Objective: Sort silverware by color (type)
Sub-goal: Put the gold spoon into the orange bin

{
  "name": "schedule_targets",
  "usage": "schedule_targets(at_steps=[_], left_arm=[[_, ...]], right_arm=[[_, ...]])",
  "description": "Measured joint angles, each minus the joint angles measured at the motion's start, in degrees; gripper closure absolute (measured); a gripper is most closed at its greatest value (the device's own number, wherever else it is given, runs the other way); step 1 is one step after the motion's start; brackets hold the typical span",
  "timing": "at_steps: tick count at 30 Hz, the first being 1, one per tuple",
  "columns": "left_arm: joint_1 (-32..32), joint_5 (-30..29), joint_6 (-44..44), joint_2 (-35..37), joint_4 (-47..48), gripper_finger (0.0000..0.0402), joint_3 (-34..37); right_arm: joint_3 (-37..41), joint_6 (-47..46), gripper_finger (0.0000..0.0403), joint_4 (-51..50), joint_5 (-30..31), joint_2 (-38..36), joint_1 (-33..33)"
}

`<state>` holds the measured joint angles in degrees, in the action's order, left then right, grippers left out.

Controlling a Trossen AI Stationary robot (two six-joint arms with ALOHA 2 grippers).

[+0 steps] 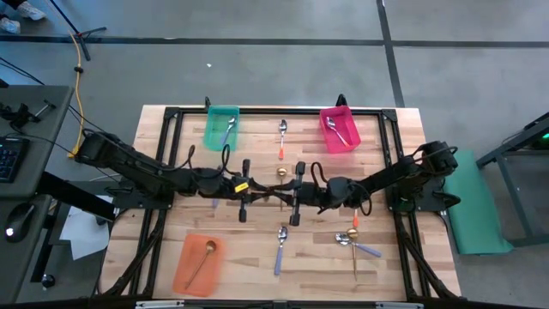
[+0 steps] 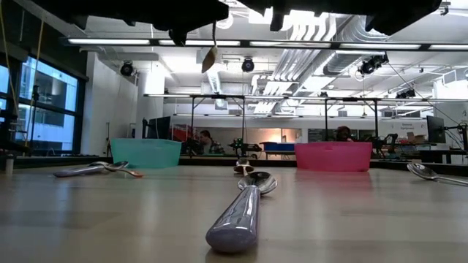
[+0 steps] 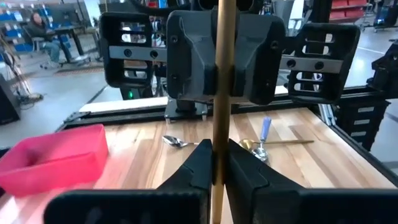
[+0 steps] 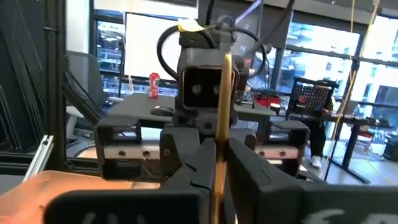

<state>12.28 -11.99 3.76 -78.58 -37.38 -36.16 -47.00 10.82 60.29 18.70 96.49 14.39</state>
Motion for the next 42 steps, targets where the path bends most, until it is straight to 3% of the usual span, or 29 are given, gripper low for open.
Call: schedule_targets(at_steps=[7, 10, 14, 19, 21, 26, 31, 37, 42], left_arm=[[1.29, -2.36, -5.14, 6.28, 12.93, 0.0392, 0.0], [3.5, -6.01, -8.87, 9.83, 20.27, 0.0392, 0.0], [8.14, -11.7, -15.46, 14.56, 31.59, 0.0392, 0.0], [15.42, -15.8, -25.62, 19.29, 43.45, 0.0392, -0.74], [18.77, -17.53, -29.86, 19.84, 48.9, 0.0392, -2.68], [25.59, -21.47, -39.19, 17.97, 62.16, 0.0392, -9.67], [30.3, -21.3, -49.36, 13.88, 72.37, 0.0392, -16.34], [34.39, -15.33, -63.92, 5.77, 86.45, 0.0392, -23.27], [37.38, -9.09, -73.67, -1.64, 88.84, 0.0392, -27.18]], right_arm=[[0.0, 0.27, 0.0312, -5.11, 9.58, -0.13, 0.0], [0.0, 1.39, 0.0302, -8.14, 10.42, -0.25, -0.04], [0.0, 1.63, 0.0327, -12.44, 11.02, -0.56, 0.29], [0.0, 1.01, 0.0393, -18.91, 12.23, -0.57, 0.28], [0.0, -0.25, 0.0394, -21.55, 12.73, -0.57, 0.15], [0.0, -3.3, 0.0398, -27.28, 12.69, -0.57, -0.26], [0.0, -4.61, 0.04, -27.87, 10.51, -0.51, -0.11], [0.1, -5.89, 0.0402, -27.85, 9.29, -0.48, 0.69], [1.87, -6.05, 0.0402, -25.52, 9.33, -0.48, 1.64]])
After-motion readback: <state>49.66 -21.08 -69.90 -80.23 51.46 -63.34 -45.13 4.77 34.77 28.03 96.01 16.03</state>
